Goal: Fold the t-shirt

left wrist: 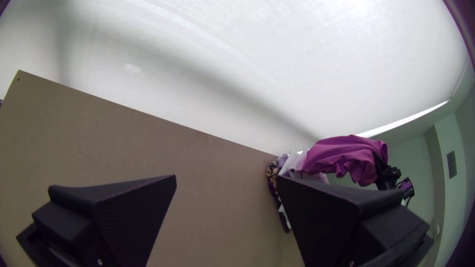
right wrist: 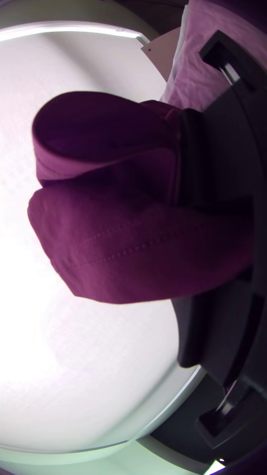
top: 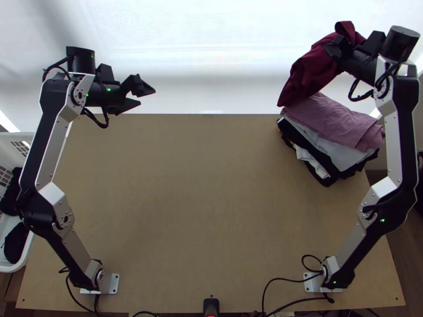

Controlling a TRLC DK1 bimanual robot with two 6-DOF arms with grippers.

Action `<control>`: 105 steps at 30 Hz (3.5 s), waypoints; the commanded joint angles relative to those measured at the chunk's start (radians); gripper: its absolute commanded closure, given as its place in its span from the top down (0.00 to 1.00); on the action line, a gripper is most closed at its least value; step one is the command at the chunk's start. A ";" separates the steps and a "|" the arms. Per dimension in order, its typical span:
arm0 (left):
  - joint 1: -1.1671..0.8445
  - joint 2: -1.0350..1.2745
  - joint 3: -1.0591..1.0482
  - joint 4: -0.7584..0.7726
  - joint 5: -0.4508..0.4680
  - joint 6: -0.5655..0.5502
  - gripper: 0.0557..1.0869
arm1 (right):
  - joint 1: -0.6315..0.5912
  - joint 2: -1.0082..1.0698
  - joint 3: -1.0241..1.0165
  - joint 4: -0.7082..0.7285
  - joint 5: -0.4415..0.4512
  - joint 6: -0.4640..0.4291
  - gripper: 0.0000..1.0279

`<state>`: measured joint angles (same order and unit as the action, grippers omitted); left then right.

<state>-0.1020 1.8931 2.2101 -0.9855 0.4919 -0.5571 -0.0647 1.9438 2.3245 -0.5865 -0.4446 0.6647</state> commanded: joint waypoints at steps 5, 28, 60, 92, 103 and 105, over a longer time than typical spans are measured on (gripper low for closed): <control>-0.008 -0.028 0.002 -0.008 -0.003 -0.001 0.96 | -0.049 0.020 0.001 0.040 -0.026 -0.022 0.03; -0.007 -0.035 0.007 0.001 -0.003 0.000 0.96 | -0.202 -0.109 -0.116 -0.289 -0.025 -0.155 0.03; -0.007 -0.049 0.028 0.004 -0.003 0.000 0.96 | -0.412 -0.441 -0.530 -0.282 0.333 -0.478 0.96; 0.015 -0.046 0.039 0.004 -0.003 0.000 0.96 | -0.198 0.003 -0.033 -0.401 0.076 0.101 0.96; 0.018 -0.038 0.045 0.007 -0.003 0.000 0.96 | -0.254 -0.023 -0.042 -0.383 0.168 0.050 0.96; 0.018 -0.038 0.048 0.005 -0.003 0.000 0.96 | -0.265 -0.026 -0.045 -0.386 0.201 0.026 0.96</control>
<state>-0.0895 1.8835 2.2211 -0.9852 0.4919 -0.5571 -0.3141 1.9575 2.2780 -0.9771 -0.2707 0.7227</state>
